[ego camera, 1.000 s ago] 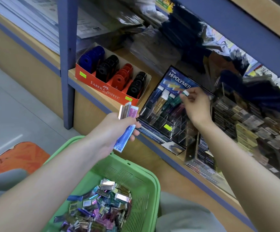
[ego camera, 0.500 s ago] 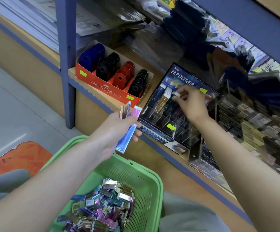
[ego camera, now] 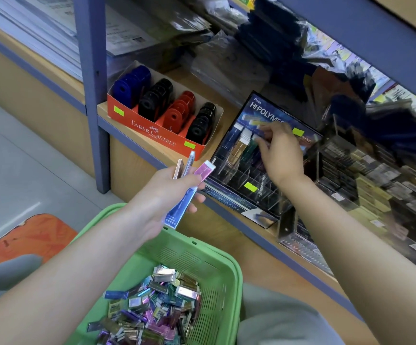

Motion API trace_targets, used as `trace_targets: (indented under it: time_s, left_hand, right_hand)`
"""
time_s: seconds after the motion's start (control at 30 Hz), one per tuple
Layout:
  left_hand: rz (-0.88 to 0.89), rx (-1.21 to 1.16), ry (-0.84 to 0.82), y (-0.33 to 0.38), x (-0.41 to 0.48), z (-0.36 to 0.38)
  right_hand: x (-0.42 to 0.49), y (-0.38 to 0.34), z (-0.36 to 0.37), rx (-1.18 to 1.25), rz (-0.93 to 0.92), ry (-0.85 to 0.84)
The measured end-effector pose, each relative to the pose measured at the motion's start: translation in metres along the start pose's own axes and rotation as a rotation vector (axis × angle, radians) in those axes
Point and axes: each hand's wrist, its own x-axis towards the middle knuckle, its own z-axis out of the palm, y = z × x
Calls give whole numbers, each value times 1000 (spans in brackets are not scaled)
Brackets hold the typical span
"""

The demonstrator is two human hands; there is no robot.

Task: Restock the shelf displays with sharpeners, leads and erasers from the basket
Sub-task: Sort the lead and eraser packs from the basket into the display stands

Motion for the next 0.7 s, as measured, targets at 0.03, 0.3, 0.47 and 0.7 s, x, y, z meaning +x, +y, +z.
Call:
trace_targets:
  time_s: [0.03,0.3,0.47,0.7]
  left_hand:
    - [3,8,-5,-1,0,0]
    - [51,98,-96,-2,-6,4]
    - [68,156,-145,-3,-11,8]
    - [-18,77,-152,-4,-10,11]
  right_hand:
    - [-5,-5,-4,50,-4,41]
    - [-76,-66,-33,370,-46,-315]
    - [-92,-63,-49,709,183,-475]
    - [-67,-26,-73,626,194,-122]
